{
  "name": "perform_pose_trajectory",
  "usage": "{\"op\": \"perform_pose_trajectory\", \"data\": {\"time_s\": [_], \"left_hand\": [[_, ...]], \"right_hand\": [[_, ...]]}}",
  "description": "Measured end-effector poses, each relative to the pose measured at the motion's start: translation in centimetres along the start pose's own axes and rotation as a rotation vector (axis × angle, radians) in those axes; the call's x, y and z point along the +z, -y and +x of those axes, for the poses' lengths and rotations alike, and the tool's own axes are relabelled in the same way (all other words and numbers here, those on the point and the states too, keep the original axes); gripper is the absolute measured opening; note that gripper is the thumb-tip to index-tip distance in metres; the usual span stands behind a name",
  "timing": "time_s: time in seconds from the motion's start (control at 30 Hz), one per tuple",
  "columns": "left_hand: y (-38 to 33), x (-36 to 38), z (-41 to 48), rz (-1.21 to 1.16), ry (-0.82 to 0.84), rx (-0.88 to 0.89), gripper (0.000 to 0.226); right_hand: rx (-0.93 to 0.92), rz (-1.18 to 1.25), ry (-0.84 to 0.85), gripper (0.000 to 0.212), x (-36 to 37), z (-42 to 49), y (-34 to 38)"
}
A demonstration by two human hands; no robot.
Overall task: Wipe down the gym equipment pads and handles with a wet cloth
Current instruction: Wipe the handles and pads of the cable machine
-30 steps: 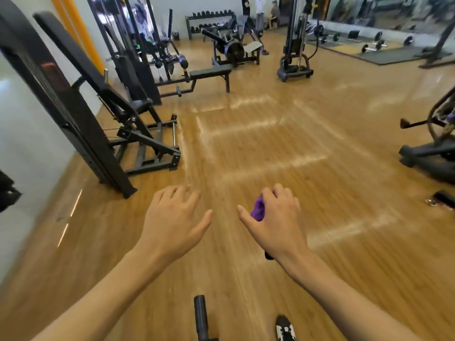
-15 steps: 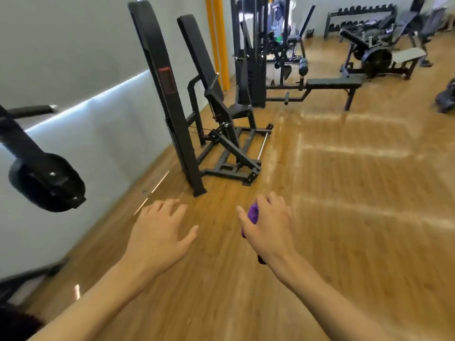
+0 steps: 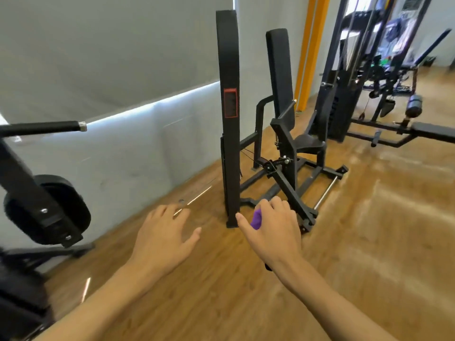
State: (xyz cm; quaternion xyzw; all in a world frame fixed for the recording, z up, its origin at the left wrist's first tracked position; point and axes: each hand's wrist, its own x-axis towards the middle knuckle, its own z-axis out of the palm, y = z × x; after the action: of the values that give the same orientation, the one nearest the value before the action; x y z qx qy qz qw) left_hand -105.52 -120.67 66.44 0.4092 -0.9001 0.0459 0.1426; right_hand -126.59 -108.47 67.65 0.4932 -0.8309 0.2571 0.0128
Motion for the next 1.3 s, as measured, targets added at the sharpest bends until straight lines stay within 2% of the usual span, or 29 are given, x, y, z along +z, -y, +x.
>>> {"op": "perform_pose_trajectory", "data": {"time_s": [0.13,0.27,0.43,0.6,0.77,1.1,1.2,1.3], "left_hand": [[1.2,2.2,6.8,0.046,-0.030,-0.089,0.058],[3.9,4.7,13.0,0.111,0.042,-0.299,0.066],[7.7,5.7,19.4,0.214,0.035,-0.512,0.067],[12.1,6.7,23.6,0.257,0.063,-0.697,0.071],[19.6,9.7,28.3,0.261,0.063,-0.858,0.076],[35.8,13.8,37.1,0.206,0.148,-1.049,0.080],[39.4,14.4,37.2,0.221,0.094,-1.142,0.073],[42.4,15.4,36.3,0.236,0.030,-1.316,0.066]], "right_hand": [[-0.080,0.007,0.067,0.039,2.7,9.7,-0.9],[-0.228,0.078,0.104,0.038,6.7,21.0,-2.0],[-0.414,0.129,0.174,0.041,11.2,33.9,0.6],[-0.626,0.191,0.305,0.044,16.4,42.3,7.9],[-0.771,0.232,0.387,0.046,24.0,48.5,15.7],[-0.926,0.280,0.533,0.042,35.8,60.0,30.1],[-0.998,0.325,0.601,0.041,39.5,61.9,35.1],[-1.121,0.364,0.697,0.042,43.4,62.4,40.2]]}}
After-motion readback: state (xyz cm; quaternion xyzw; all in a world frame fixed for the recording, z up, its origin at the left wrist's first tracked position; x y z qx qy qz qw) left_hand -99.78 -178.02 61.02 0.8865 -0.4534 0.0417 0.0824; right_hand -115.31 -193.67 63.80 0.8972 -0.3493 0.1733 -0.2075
